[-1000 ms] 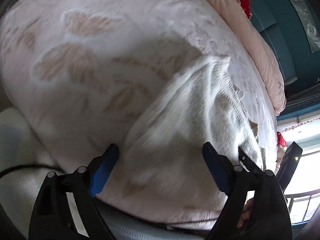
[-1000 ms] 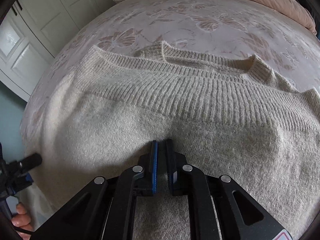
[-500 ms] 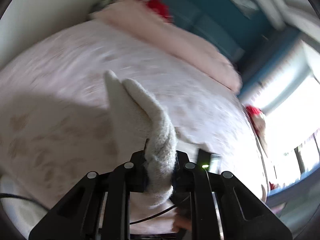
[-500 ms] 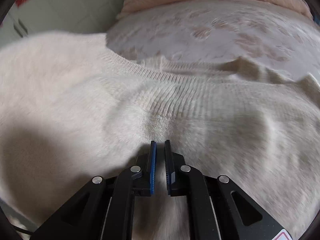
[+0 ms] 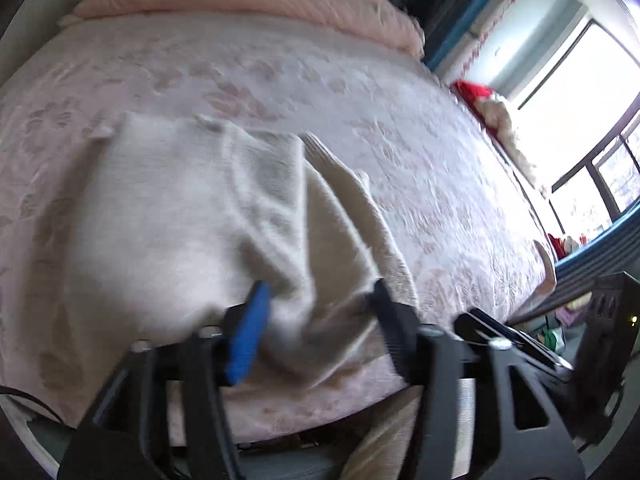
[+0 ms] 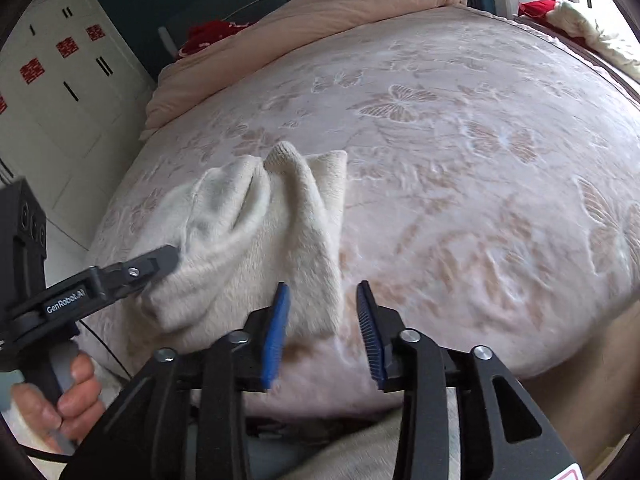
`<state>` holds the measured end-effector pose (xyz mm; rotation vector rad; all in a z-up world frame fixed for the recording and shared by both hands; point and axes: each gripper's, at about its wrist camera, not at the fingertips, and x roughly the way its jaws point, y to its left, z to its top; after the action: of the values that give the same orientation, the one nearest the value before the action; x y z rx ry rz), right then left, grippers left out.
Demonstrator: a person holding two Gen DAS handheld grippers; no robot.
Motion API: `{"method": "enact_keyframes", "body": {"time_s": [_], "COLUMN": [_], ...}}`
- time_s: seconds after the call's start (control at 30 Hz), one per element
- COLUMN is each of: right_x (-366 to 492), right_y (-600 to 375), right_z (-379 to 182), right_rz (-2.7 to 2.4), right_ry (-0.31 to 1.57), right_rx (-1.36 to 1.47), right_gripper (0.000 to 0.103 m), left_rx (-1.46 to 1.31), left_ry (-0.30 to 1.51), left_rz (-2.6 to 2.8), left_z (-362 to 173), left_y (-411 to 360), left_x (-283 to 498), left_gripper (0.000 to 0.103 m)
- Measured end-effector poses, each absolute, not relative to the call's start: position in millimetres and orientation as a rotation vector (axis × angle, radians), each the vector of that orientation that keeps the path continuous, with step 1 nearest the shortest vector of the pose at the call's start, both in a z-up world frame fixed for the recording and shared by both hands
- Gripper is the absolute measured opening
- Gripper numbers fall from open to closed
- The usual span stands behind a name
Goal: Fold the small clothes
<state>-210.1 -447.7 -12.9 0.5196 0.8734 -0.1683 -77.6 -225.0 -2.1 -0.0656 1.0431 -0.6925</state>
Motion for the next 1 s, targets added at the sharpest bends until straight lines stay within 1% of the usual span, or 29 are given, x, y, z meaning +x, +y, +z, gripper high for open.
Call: {"method": "enact_keyframes", "body": {"time_s": [0.03, 0.07, 0.1, 0.13, 0.2, 0.23, 0.33, 0.43, 0.5, 0.57, 0.6, 0.63, 0.67, 0.7, 0.73, 0.77, 0.83, 0.87, 0.93, 1.0], "right_x": [-210, -207, -204, -198, -179, -173, -145, -116, -97, -82, -79, -77, -76, -77, -78, -79, -88, -96, -107, -119], "right_y": [-445, -441, -436, -428, -416, -411, -393, -378, -373, -371, -368, -365, -365, -365, -365, -368, -377, -381, -384, -389], "right_z": [-10, -8, -7, -5, 0, 2, 12, 13, -1, -27, -37, -48, -52, -55, -51, -42, 0, 30, 63, 73], "right_rz": [-0.155, -0.122, -0.095, -0.052, 0.020, 0.041, 0.084, 0.119, 0.083, 0.069, 0.062, 0.068, 0.077, 0.093, 0.096, 0.107, 0.146, 0.161, 0.134, 0.099], "right_ry": [0.868, 0.858, 0.853, 0.848, 0.833, 0.831, 0.824, 0.853, 0.916, 1.004, 1.044, 1.074, 1.078, 1.073, 1.062, 1.028, 0.877, 0.793, 0.716, 0.693], "right_rx": [0.518, 0.520, 0.524, 0.531, 0.563, 0.572, 0.565, 0.532, 0.481, 0.500, 0.502, 0.502, 0.509, 0.541, 0.551, 0.564, 0.593, 0.578, 0.505, 0.447], "right_gripper": [0.048, 0.055, 0.060, 0.062, 0.070, 0.070, 0.070, 0.074, 0.075, 0.075, 0.072, 0.062, 0.032, 0.023, 0.017, 0.015, 0.014, 0.014, 0.014, 0.015], "left_rx": [-0.056, -0.038, -0.011, 0.001, 0.015, 0.016, 0.019, 0.022, -0.004, -0.016, -0.018, -0.020, -0.021, -0.024, -0.026, -0.029, -0.036, -0.041, -0.058, -0.064], "left_ry": [1.017, 0.987, 0.956, 0.942, 0.929, 0.933, 0.948, 0.965, 0.987, 0.999, 1.002, 1.002, 1.000, 0.997, 0.993, 0.989, 0.986, 0.986, 0.992, 0.999], "left_rz": [-0.677, -0.655, -0.623, -0.604, -0.538, -0.513, -0.425, -0.370, -0.363, -0.366, -0.370, -0.375, -0.380, -0.387, -0.391, -0.392, -0.395, -0.395, -0.406, -0.408], "left_z": [2, 7, 12, 17, 22, 24, 21, 13, 8, 6, 5, 7, 7, 8, 8, 9, 10, 11, 11, 9], "left_y": [-216, -204, -191, -183, -155, -147, -111, -89, -80, -78, -77, -76, -76, -76, -76, -76, -76, -75, -73, -73], "left_x": [-80, -80, -79, -79, -76, -72, -72, -74, -77, -79, -80, -81, -80, -81, -79, -79, -78, -77, -76, -76], "left_gripper": [0.062, 0.062, 0.065, 0.066, 0.068, 0.070, 0.072, 0.072, 0.072, 0.072, 0.072, 0.073, 0.074, 0.076, 0.077, 0.077, 0.077, 0.077, 0.077, 0.077]}}
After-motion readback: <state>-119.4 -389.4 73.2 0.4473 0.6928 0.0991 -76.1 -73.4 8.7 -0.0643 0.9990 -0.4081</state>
